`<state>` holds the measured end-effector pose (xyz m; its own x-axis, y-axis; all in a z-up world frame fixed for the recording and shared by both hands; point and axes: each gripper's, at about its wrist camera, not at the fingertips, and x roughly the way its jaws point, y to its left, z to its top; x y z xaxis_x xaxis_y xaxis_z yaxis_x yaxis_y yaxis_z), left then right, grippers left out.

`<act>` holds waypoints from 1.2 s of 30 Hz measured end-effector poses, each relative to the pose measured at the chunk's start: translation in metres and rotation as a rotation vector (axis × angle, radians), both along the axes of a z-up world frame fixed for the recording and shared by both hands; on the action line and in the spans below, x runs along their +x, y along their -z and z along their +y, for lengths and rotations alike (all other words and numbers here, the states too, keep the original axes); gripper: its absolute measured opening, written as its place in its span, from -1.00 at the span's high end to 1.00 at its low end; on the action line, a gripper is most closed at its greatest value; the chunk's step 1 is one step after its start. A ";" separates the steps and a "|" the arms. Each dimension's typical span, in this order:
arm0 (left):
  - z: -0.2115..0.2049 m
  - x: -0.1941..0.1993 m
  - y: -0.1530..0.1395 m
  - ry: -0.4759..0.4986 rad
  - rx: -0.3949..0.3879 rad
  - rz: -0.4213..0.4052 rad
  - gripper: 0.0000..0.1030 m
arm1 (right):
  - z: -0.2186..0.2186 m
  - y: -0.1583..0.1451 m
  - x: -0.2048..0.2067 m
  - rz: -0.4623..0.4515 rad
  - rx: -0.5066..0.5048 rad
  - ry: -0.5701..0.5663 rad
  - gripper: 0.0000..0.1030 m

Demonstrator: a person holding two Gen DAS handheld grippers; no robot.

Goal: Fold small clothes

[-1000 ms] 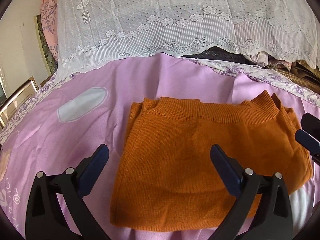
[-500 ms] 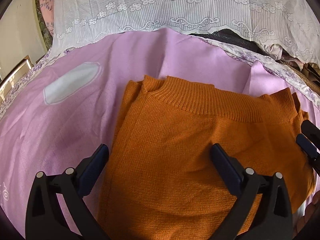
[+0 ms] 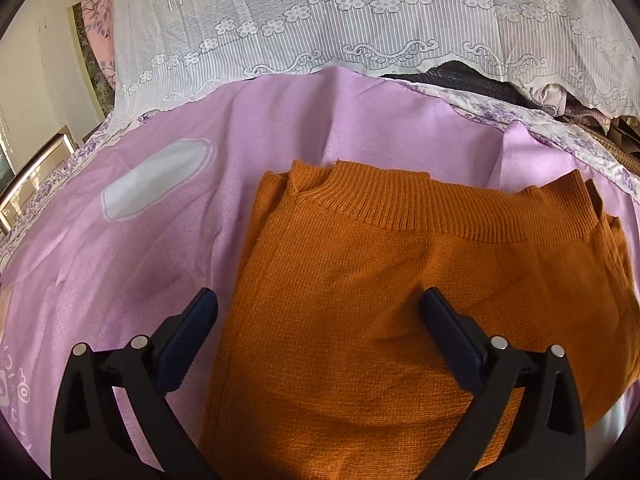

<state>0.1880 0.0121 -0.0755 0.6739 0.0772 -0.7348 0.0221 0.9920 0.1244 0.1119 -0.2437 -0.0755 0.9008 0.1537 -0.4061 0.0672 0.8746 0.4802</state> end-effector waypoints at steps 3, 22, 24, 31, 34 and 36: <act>0.000 0.000 0.000 0.000 -0.002 0.001 -0.92 | 0.030 -0.002 0.005 0.035 -0.168 -0.048 -0.72; 0.016 -0.016 -0.021 -0.079 -0.005 -0.139 -0.92 | -0.011 0.025 0.010 0.197 -0.036 0.131 -0.92; 0.011 -0.005 -0.010 -0.075 0.019 -0.070 -0.92 | 0.002 0.027 0.020 0.254 -0.116 0.114 -0.93; 0.029 0.015 0.012 -0.079 -0.145 0.100 -0.92 | 0.024 0.038 0.040 0.412 -0.271 0.105 -0.93; 0.039 0.013 0.011 -0.079 -0.220 0.105 -0.92 | 0.022 0.039 0.038 0.403 -0.250 0.101 -0.93; 0.042 0.009 0.009 -0.087 -0.230 0.090 -0.92 | 0.019 0.038 0.035 0.391 -0.229 0.098 -0.93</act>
